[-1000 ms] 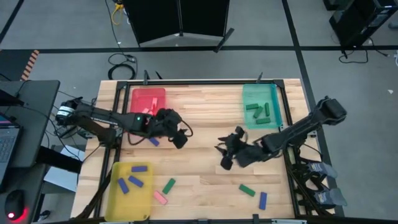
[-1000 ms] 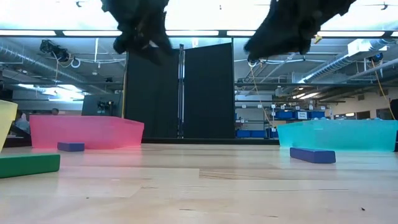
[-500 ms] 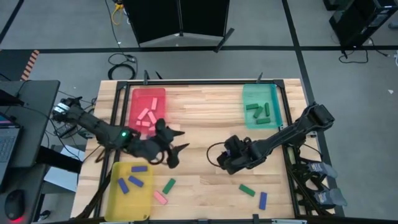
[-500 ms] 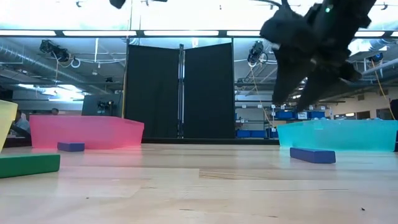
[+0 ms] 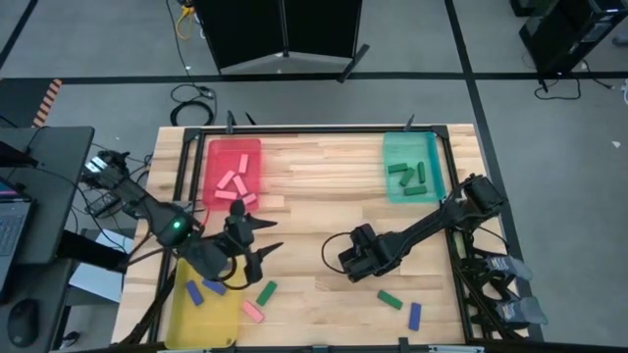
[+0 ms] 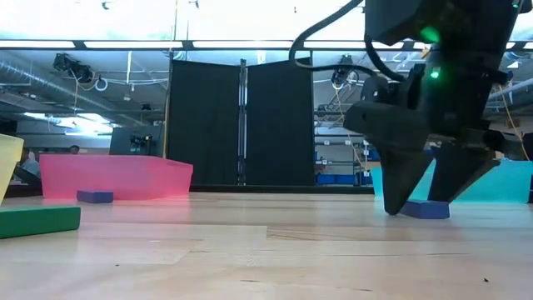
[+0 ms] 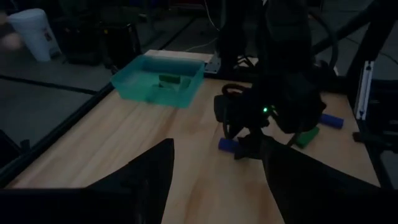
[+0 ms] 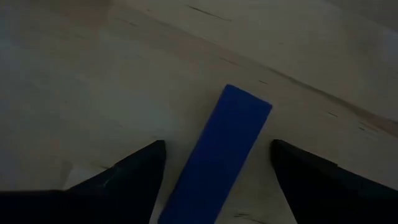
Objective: Sort blocks
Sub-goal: Put the blue block into the yellow bin
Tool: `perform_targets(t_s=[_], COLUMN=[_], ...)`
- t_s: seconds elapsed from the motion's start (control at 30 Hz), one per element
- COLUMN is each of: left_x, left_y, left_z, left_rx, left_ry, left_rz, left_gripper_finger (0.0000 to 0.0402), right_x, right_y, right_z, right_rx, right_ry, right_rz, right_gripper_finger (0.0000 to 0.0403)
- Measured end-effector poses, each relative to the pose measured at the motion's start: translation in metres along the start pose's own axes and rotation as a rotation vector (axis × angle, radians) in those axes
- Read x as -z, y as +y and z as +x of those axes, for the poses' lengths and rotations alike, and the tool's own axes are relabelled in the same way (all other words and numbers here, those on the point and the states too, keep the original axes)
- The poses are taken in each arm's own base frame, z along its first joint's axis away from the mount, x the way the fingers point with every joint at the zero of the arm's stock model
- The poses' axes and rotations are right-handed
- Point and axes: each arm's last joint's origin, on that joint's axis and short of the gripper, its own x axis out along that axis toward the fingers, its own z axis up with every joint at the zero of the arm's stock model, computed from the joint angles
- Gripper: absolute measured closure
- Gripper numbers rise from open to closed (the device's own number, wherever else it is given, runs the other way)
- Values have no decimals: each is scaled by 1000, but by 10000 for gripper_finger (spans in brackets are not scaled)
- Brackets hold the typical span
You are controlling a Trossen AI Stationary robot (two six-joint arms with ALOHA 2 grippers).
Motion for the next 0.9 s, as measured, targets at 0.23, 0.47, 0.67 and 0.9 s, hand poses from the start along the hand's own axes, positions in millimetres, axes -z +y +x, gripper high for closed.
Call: perform_targets(t_s=[0.23, 0.47, 0.67, 0.9], left_x=[4, 7, 9, 10], left_y=[-9, -16, -20, -23], left_z=[-14, -27, -37, -47], left_rx=[-18, -23, -30, -97], left_ry=[-34, -71, -99, -167], left_rz=[-3, -39, -62, -90], left_gripper_finger=[154, 154, 154, 154], right_x=[6, 7, 3, -35], right_y=[9, 19, 46, 102], right_z=[2, -6, -10, -40], right_rx=[14, -26, -276, -851], right_ry=[2, -41, -172, -504], right_rz=[-13, -59, -208, -364], right_gripper_finger=[160, 290, 288, 288])
